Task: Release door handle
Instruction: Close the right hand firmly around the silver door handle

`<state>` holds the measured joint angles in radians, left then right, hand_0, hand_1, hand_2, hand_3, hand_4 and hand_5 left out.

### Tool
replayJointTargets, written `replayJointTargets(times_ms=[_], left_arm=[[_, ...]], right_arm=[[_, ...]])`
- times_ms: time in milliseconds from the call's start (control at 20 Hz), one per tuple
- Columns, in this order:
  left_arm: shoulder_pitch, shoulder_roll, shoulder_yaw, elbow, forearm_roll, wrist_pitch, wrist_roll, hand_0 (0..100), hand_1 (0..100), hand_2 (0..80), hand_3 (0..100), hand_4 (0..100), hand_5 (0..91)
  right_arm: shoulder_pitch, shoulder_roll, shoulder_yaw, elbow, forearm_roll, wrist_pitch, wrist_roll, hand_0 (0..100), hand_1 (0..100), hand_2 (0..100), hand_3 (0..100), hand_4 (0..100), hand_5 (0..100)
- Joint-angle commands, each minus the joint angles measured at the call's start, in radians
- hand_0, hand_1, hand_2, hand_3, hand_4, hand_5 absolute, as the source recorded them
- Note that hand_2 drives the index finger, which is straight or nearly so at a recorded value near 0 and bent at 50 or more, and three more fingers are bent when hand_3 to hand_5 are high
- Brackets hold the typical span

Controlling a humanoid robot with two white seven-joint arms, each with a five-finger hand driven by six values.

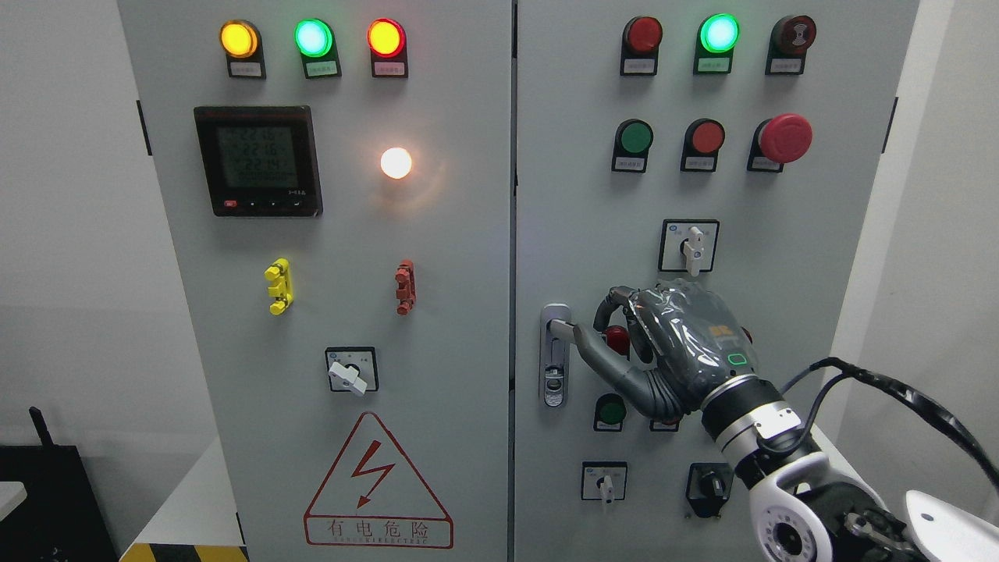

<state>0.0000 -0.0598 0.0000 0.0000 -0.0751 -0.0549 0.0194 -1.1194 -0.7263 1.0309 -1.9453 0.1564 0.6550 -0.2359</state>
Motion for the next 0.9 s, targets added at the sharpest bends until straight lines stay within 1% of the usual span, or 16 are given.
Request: replayJointTargets(times_ms=[0,50,851], left_arm=[[-0.003,0.000,0.002,0.009,0.000,0.006,0.000,12,39,0.0,0,0,0.0],[-0.003,0.000,0.002,0.009,0.000,0.006,0.000,12,39,0.0,0,0,0.0],[-0.003,0.000,0.002,0.009,0.000,0.006,0.000,12,39,0.0,0,0,0.0]], right_arm=[[-0.002,0.002,0.000,0.006,0.000,0.000,0.000,45,0,48,100,100,100],[-0.002,0.008,0.000,0.006,0.000,0.000,0.000,45,0,48,100,100,100],[-0.002,0.022,0.000,0.016,0.000,0.000,0.000,45,0,48,100,100,100]])
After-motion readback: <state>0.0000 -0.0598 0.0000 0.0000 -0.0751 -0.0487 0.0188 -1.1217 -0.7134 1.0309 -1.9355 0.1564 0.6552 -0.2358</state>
